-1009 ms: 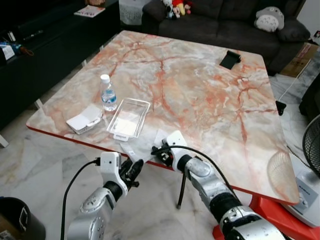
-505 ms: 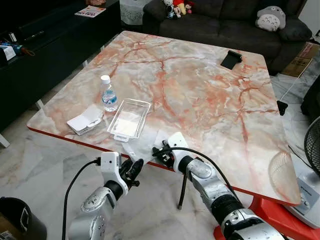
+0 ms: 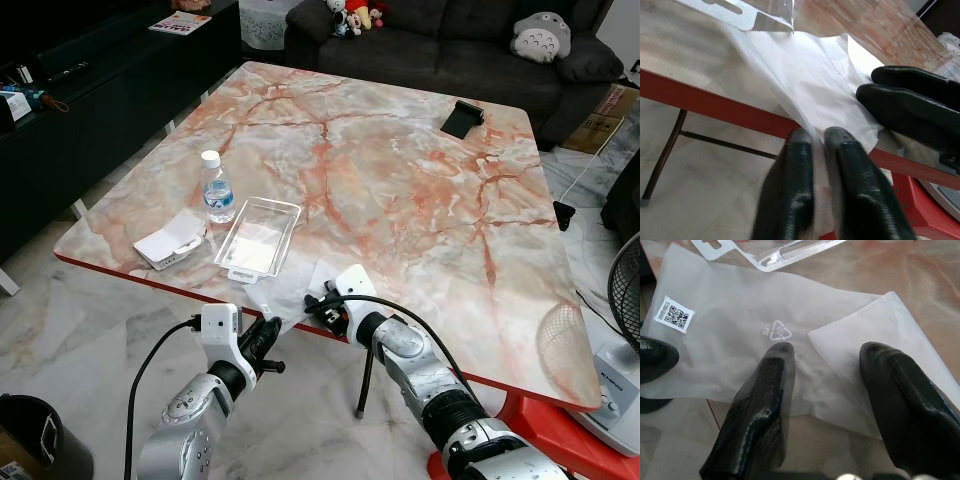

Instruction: Picking trash to rubbish bin

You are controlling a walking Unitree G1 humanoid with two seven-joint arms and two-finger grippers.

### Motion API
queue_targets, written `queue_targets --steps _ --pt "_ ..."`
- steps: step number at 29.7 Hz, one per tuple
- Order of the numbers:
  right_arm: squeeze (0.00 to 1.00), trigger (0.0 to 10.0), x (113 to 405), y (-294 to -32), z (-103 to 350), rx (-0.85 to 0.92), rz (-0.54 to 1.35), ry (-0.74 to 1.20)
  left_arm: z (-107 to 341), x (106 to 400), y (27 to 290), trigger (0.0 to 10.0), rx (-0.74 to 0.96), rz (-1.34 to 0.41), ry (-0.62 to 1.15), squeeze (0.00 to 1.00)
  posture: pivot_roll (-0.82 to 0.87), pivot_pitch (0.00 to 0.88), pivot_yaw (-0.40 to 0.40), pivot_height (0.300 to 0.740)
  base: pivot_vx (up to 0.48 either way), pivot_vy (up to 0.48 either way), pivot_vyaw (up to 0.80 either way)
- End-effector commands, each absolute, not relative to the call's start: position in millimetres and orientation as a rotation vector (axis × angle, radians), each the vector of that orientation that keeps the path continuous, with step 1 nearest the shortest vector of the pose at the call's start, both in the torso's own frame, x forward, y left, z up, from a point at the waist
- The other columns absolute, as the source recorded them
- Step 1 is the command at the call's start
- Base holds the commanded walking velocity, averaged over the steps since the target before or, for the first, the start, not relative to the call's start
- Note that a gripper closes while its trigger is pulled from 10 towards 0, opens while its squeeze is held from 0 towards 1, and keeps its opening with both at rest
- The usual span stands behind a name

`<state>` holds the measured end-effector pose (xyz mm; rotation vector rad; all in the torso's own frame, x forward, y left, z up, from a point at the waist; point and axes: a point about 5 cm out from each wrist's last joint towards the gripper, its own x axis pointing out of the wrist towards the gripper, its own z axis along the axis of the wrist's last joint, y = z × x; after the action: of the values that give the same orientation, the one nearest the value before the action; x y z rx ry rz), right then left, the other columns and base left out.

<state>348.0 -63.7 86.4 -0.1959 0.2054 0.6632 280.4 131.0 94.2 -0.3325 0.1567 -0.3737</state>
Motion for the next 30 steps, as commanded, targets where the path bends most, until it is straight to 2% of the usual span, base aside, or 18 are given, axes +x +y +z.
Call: queue_targets --steps 1,18,26,27,28,29,30 --pt "0.0 10.0 336 -68 62 -0.205 0.673 0.326 92 280 130 0.0 -0.344 -0.374 0.159 0.0 0.06 0.169 -0.085 0.74 0.0 0.0 0.0" --pt "0.0 10.0 342 -74 68 -0.189 0.604 0.3 94 281 127 0.0 -0.339 -0.377 0.145 0.0 0.06 0.161 -0.087 0.74 0.0 0.0 0.0" --pt "0.0 10.0 354 -91 90 -0.11 0.462 0.154 103 275 111 0.0 -0.294 -0.44 0.122 0.0 0.06 0.14 -0.082 0.74 0.0 0.0 0.0" --pt "0.0 10.0 356 -93 96 -0.085 0.446 0.121 103 276 109 3.1 -0.289 -0.44 0.121 0.0 0.06 0.136 -0.082 0.74 0.0 0.0 0.0" --pt "0.0 10.0 357 -93 98 -0.073 0.443 0.11 103 276 108 3.1 -0.287 -0.439 0.121 0.0 0.06 0.135 -0.082 0.74 0.0 0.0 0.0" --pt "0.0 10.0 358 -94 102 -0.054 0.435 0.091 103 277 108 10.0 -0.285 -0.438 0.12 0.0 0.06 0.134 -0.082 0.74 0.0 0.0 0.0" --pt "0.0 10.0 361 -95 109 -0.027 0.424 0.06 103 277 108 10.0 -0.28 -0.435 0.119 0.0 0.06 0.131 -0.082 0.74 0.0 0.0 0.0"
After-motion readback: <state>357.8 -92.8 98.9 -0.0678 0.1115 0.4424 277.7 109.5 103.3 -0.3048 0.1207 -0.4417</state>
